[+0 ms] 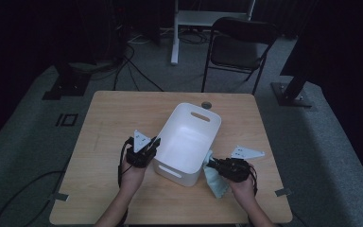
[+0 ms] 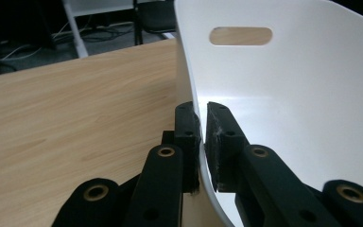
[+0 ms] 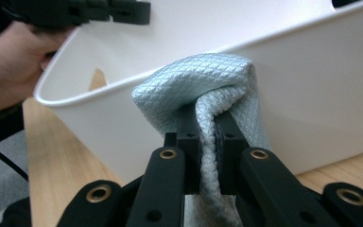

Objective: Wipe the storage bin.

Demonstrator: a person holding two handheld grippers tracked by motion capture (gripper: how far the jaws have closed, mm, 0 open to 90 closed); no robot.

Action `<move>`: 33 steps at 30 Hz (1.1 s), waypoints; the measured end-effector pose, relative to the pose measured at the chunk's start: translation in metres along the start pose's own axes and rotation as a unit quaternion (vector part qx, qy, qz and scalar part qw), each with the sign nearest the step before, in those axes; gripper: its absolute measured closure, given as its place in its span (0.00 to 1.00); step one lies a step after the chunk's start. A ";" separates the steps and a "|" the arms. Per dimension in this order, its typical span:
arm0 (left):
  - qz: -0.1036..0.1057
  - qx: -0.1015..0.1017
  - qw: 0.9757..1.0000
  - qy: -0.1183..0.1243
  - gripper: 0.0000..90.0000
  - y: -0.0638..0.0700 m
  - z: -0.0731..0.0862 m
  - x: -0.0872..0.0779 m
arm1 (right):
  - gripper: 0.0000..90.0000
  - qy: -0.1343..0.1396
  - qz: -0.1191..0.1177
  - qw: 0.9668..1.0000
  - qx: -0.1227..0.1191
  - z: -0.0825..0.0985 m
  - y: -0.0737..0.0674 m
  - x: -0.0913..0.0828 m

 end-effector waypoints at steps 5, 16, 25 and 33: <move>0.003 -0.003 1.000 0.001 0.93 0.000 0.000 0.001 | 0.93 -0.015 0.008 1.000 0.008 0.006 0.009 0.005; 0.006 -0.008 1.000 0.004 0.93 0.001 -0.001 0.002 | 0.93 -0.045 0.016 0.998 0.041 0.022 0.030 0.017; 0.001 -0.003 1.000 -0.002 0.92 0.001 -0.001 0.003 | 0.94 -0.086 0.034 0.994 0.066 0.042 0.049 0.032; -0.003 -0.004 1.000 -0.004 0.91 0.001 -0.002 0.004 | 0.94 -0.047 0.022 0.995 0.081 0.031 0.049 0.021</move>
Point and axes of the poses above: each handheld gripper's, and its own axes: x roughly forward along the jaws, z roughly out of its underside, y roughly to its right, the point moved 4 cm from there along x, roughly forward along the jaws, and after that the axes turned 4 degrees about x, right-handed, at the moved point
